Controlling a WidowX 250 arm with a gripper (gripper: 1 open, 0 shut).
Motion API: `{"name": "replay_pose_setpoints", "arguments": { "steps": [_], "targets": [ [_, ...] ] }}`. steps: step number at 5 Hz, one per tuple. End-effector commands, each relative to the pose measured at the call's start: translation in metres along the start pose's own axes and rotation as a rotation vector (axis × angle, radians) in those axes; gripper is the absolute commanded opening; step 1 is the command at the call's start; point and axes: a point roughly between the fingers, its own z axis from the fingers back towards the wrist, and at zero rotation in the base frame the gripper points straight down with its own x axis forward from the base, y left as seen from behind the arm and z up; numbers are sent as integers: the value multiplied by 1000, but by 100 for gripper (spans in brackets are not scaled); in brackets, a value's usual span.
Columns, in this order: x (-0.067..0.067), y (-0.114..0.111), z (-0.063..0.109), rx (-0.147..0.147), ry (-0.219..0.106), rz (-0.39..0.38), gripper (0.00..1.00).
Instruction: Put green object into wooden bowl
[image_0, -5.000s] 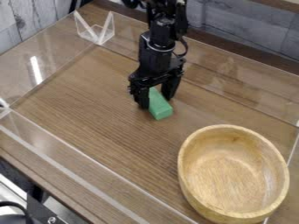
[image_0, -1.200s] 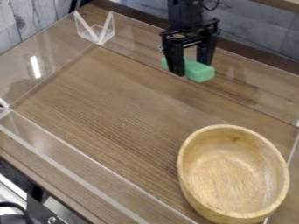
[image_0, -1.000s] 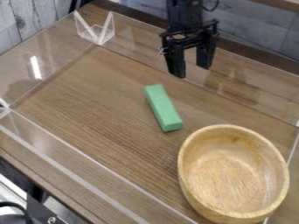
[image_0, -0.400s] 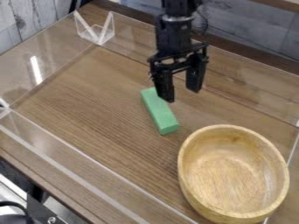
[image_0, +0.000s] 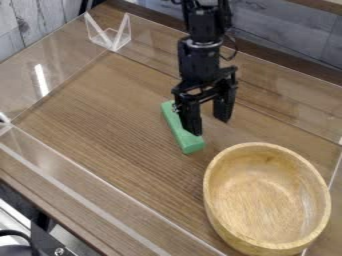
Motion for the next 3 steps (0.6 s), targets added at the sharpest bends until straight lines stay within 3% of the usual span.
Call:
{"name": "replay_pose_setpoints", "arguments": {
  "steps": [1, 3],
  "targets": [
    [4, 1, 21, -75, -32, 37, 100],
    [16, 2, 25, -93, -53, 95, 100]
  ]
}}
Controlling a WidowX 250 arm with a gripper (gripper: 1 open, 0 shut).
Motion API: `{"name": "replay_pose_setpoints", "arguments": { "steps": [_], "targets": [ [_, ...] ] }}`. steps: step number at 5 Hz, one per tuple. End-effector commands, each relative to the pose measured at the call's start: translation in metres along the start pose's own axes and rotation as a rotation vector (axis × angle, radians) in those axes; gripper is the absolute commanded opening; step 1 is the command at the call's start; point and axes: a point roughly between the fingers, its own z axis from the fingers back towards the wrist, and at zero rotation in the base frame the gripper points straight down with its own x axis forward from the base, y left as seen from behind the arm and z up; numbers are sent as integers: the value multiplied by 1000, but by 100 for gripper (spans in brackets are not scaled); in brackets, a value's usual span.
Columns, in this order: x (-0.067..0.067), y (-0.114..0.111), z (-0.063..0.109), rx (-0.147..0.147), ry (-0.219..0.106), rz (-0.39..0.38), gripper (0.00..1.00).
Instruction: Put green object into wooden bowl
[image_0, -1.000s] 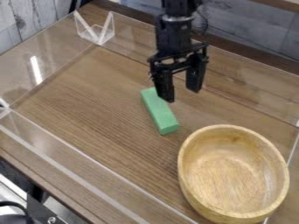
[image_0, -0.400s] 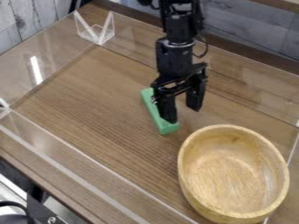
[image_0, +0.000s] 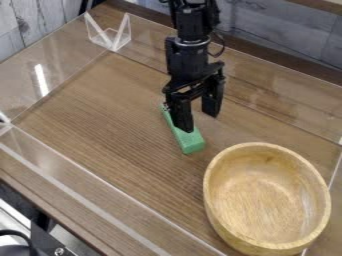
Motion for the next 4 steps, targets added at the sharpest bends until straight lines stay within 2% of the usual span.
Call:
{"name": "replay_pose_setpoints", "arguments": {
  "steps": [1, 3, 4],
  "targets": [
    [5, -12, 18, -64, -42, 0, 100],
    [40, 1, -3, -63, -72, 10, 100],
    [28, -4, -4, -41, -71, -62, 0]
  ]
}}
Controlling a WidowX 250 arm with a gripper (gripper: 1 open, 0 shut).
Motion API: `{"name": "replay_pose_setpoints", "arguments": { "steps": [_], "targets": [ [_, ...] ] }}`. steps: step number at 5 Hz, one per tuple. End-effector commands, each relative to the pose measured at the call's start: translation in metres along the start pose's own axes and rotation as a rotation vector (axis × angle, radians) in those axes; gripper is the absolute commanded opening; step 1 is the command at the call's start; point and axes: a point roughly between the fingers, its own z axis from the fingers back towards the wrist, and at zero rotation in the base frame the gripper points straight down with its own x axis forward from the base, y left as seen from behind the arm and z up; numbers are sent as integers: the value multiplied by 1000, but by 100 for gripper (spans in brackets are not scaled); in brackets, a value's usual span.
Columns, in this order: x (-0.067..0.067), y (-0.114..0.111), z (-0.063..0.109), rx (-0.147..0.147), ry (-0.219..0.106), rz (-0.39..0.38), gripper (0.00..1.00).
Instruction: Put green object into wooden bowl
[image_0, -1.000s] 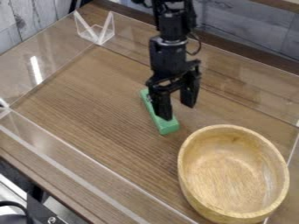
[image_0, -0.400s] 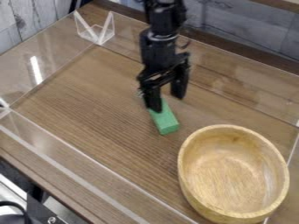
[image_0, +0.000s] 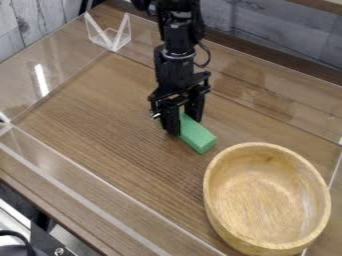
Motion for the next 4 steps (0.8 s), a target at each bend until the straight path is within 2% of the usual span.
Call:
{"name": "replay_pose_setpoints", "arguments": {
  "steps": [1, 2, 4],
  "targets": [
    [9, -4, 23, -48, 2, -57, 0],
    [16, -2, 33, -57, 25, -96, 0],
    [-23, -9, 61, -91, 68, -50, 0]
  ]
}}
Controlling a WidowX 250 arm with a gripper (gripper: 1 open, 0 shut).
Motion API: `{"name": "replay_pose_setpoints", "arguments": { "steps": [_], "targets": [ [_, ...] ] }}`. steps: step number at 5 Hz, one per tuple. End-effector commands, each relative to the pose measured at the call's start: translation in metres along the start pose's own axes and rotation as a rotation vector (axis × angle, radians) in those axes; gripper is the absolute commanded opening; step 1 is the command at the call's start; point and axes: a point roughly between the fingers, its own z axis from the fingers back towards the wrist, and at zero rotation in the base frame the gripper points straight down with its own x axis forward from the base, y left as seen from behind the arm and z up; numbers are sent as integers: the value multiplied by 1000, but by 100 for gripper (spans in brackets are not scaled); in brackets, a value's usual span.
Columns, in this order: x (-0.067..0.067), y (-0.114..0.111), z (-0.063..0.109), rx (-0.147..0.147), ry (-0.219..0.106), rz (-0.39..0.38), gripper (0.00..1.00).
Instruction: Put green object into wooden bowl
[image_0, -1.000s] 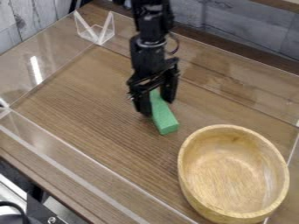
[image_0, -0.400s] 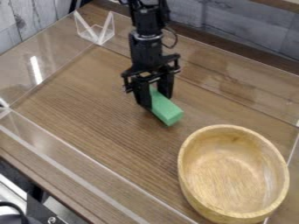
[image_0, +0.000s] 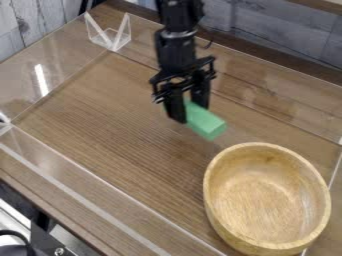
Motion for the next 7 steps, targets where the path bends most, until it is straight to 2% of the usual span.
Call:
{"name": "replay_pose_setpoints", "arguments": {
  "steps": [1, 3, 4, 5, 6, 7],
  "targets": [
    [-42, -12, 21, -62, -24, -75, 0],
    [-133, -19, -10, -17, -47, -282, 0],
    [-157, -7, -25, -21, -59, -356, 0],
    [-167, 2, -22, -67, -74, -392, 100],
    [-174, 2, -20, -89, -76, -428, 100],
    [-177, 1, -24, -98, -77, -436, 100]
  ]
}}
